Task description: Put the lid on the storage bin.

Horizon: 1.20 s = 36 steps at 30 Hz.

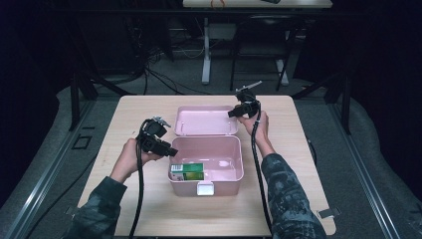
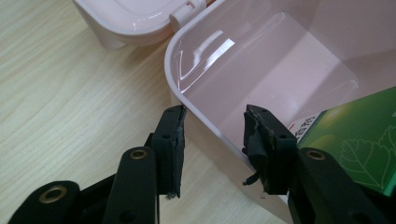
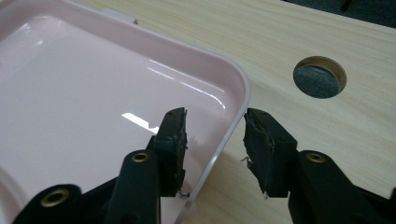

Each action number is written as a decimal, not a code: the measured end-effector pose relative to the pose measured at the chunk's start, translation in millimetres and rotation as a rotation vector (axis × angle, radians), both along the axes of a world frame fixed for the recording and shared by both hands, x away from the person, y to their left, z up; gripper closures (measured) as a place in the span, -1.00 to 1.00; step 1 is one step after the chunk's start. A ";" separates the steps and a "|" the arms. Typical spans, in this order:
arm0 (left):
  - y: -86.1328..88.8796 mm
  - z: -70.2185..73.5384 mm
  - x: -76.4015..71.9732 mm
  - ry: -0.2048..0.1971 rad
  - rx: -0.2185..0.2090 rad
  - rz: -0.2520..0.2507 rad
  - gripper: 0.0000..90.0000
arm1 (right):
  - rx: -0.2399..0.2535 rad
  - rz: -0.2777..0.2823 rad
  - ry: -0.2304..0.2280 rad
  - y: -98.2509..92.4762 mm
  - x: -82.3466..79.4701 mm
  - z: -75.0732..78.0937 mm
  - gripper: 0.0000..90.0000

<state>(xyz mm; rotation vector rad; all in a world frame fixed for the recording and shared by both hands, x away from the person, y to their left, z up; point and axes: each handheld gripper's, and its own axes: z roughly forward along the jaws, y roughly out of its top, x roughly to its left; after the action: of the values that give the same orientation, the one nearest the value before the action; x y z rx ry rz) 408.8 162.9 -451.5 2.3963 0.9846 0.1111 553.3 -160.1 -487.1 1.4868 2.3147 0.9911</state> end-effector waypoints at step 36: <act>-1.7 -3.1 -0.2 -0.014 0.000 0.004 0.30 | 0.122 -0.057 -0.085 -2.8 15.7 -0.8 0.81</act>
<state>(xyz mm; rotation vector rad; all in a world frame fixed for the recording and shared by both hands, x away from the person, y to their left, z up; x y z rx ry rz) 408.7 161.2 -454.6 2.3906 0.9829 0.1287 569.1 -162.9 -487.9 1.5158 2.1762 1.1751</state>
